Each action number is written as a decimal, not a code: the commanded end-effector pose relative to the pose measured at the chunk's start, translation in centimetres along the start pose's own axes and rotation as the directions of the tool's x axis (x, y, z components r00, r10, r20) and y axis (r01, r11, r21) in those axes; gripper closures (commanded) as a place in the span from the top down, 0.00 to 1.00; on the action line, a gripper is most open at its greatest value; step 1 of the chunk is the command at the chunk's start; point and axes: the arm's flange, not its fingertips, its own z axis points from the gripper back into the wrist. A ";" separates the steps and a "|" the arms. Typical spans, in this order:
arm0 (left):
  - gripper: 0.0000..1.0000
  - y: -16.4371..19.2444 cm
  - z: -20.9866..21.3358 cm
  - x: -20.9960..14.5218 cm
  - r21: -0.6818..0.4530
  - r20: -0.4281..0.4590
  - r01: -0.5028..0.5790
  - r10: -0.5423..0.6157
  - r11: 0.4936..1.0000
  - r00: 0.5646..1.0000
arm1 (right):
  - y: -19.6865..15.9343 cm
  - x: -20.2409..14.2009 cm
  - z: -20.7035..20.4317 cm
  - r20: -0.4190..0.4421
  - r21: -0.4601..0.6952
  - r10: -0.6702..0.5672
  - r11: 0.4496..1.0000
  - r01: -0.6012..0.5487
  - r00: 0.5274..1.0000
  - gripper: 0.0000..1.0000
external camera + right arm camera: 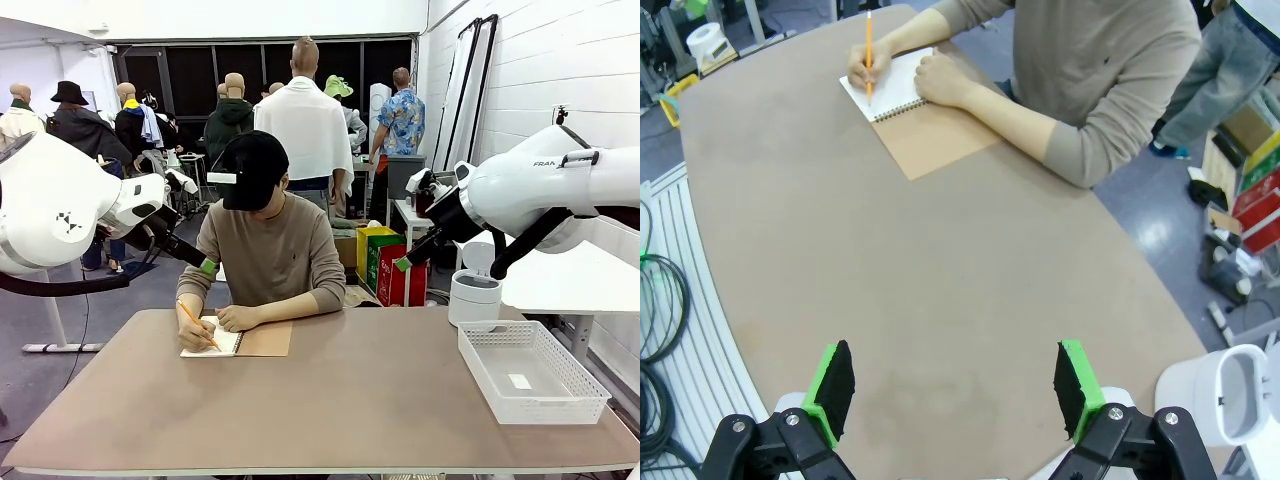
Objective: Sort the paper based on its condition.
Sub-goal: If a person hands you a paper, place it in the Organizing basket , and if it's crumpled, put it in the Trash can.
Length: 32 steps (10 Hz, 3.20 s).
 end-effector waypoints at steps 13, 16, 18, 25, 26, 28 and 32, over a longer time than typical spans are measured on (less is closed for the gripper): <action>1.00 0.0 0.0 -0.1 -0.008 -0.001 -0.001 0.001 1.000 1.000 | 0.0 -0.1 -0.1 0.008 0.015 -0.005 1.000 0.005 1.000 1.00; 1.00 0.0 0.0 -0.1 -0.008 -0.001 -0.001 0.001 1.000 1.000 | 0.0 -0.1 -0.1 0.008 0.015 -0.005 1.000 0.005 1.000 1.00; 1.00 0.0 0.0 -0.1 -0.008 -0.001 -0.001 0.001 1.000 1.000 | 0.0 -0.1 -0.1 0.008 0.015 -0.005 1.000 0.005 1.000 1.00; 1.00 0.0 0.0 -0.1 -0.008 -0.001 -0.001 0.001 1.000 1.000 | 0.0 -0.1 -0.1 0.008 0.015 -0.005 1.000 0.005 1.000 1.00; 1.00 0.0 0.0 -0.1 -0.008 -0.001 -0.001 0.001 1.000 1.000 | 0.0 -0.1 -0.1 0.008 0.015 -0.005 1.000 0.005 1.000 1.00; 1.00 0.0 0.0 -0.1 -0.008 -0.001 -0.001 0.001 1.000 1.000 | 0.0 -0.1 -0.1 0.008 0.015 -0.005 1.000 0.005 1.000 1.00; 1.00 0.0 0.0 -0.1 -0.008 -0.001 -0.001 0.001 1.000 1.000 | 0.0 -0.1 -0.1 0.008 0.015 -0.005 1.000 0.005 1.000 1.00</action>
